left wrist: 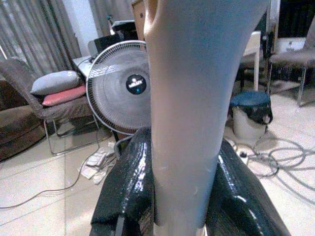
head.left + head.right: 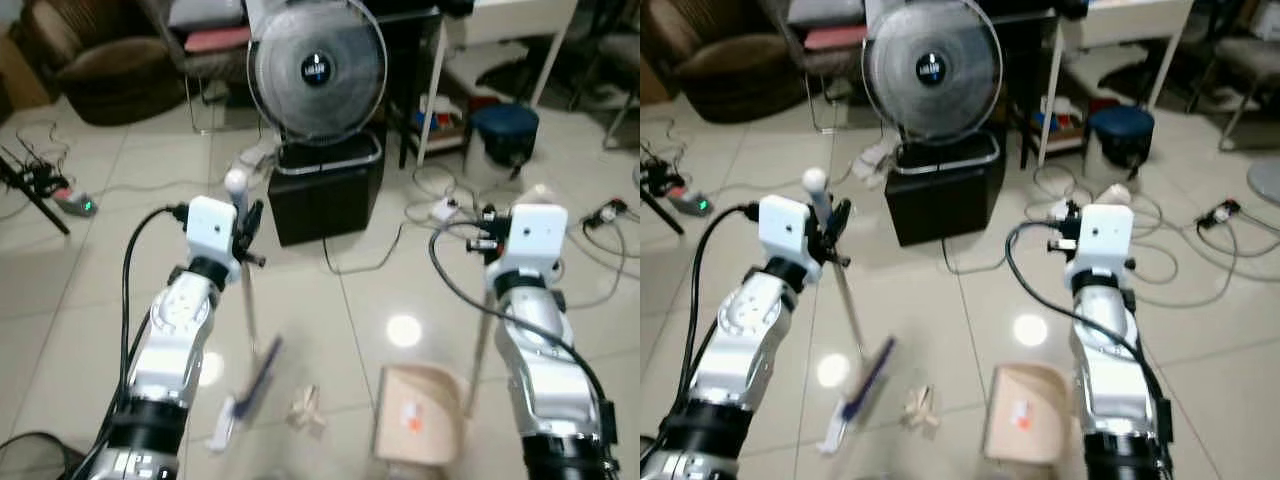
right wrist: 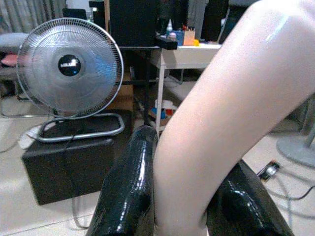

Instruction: Sweep floor

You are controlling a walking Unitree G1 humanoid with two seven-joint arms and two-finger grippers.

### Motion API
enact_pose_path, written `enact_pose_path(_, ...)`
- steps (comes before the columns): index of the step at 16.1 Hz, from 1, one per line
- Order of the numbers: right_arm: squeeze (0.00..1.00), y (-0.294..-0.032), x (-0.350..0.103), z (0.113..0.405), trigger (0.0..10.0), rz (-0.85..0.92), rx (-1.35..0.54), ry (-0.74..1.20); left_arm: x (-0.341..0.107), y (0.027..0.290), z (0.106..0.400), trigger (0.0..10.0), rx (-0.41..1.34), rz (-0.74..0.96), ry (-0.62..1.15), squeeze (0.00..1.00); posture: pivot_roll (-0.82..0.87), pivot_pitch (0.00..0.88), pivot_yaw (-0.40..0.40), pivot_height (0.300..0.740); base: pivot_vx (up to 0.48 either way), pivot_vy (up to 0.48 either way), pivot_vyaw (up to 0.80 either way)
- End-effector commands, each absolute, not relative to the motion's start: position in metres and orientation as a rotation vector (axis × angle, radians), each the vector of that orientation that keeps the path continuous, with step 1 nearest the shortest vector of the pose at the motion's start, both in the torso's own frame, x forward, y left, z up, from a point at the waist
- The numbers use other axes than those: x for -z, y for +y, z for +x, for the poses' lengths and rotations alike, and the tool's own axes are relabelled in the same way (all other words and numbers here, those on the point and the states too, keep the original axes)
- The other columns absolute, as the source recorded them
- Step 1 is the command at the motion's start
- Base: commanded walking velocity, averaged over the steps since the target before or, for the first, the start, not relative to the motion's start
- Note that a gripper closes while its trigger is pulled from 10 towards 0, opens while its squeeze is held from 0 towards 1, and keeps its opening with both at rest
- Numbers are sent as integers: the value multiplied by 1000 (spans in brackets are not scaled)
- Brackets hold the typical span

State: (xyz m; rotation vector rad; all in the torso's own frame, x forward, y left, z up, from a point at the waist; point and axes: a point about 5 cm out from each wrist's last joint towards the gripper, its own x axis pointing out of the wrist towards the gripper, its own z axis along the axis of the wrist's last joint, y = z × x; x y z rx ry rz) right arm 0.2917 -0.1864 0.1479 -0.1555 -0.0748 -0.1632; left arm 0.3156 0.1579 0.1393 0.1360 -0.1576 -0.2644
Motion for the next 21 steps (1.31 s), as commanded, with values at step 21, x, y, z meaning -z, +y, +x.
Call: enact_pose_path(21,0,-193,-164,319,10000,-260,60,-348,-133,174,326,10000,136,84,-244,0,33,301,95,740,137,0,0)
